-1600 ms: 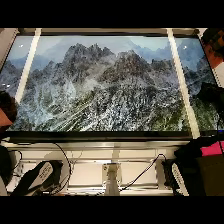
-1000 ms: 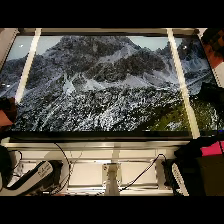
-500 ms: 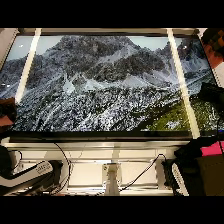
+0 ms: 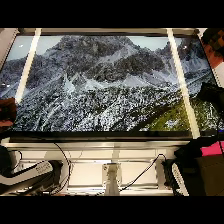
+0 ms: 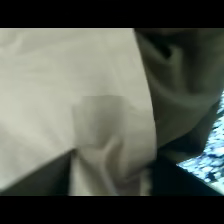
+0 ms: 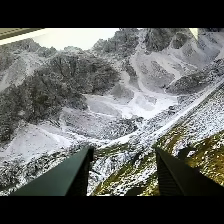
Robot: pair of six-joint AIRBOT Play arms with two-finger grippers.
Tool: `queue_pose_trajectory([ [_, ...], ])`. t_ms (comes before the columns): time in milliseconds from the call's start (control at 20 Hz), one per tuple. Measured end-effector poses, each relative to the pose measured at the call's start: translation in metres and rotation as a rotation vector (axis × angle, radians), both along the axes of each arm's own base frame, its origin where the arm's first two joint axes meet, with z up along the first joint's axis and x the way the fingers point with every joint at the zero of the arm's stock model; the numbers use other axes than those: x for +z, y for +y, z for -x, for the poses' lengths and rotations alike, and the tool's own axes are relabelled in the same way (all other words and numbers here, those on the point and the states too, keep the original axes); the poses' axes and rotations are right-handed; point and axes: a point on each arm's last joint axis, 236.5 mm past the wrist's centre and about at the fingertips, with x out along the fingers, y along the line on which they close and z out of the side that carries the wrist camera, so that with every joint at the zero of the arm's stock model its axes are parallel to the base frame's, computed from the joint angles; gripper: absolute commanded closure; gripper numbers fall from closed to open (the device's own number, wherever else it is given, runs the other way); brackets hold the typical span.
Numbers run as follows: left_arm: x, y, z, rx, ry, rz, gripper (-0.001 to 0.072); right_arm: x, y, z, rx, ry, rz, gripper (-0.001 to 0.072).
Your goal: Fold the clothes and pants, and hang the long-sleeved shirts on hangers.
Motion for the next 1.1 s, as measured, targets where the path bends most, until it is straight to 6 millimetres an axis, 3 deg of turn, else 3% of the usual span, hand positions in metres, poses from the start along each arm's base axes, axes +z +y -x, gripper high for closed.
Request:
queue_pose_trajectory([
  [50,0.000,0.001,0.003,0.004,0.013,-0.004,0.0639,0.000,0.000,0.000,0.000,0.000,0.000,0.0255],
  [100,0.000,0.002,0.006,0.009,0.027,-0.006,0.0689,0.000,0.000,0.000,0.000,0.000,0.000,0.0255],
  [250,0.002,0.003,0.013,0.022,0.052,-0.011,0.0692,0.000,0.000,0.000,0.000,0.000,0.000,0.0255],
  [400,0.016,0.001,0.010,0.016,0.035,-0.035,0.0692,0.000,0.000,0.000,0.000,0.000,0.000,0.0255],
  [500,0.040,-0.001,-0.003,-0.010,-0.020,-0.071,0.0692,0.000,0.000,0.000,0.000,0.000,0.000,0.0255],
  [650,0.096,-0.017,-0.043,-0.106,-0.182,-0.142,0.0692,0.000,0.000,0.000,0.000,0.000,0.000,0.0255],
  [800,0.166,-0.064,-0.095,-0.282,-0.416,-0.209,0.0692,0.000,0.000,0.000,0.000,0.000,0.000,0.0255],
  [950,0.221,-0.137,-0.132,-0.476,-0.603,-0.222,0.0692,0.000,0.000,0.000,0.000,0.000,0.000,0.0255],
  [1100,0.255,-0.226,-0.155,-0.686,-0.728,-0.185,0.0692,0.000,0.000,0.000,0.000,0.000,0.000,0.0255],
])
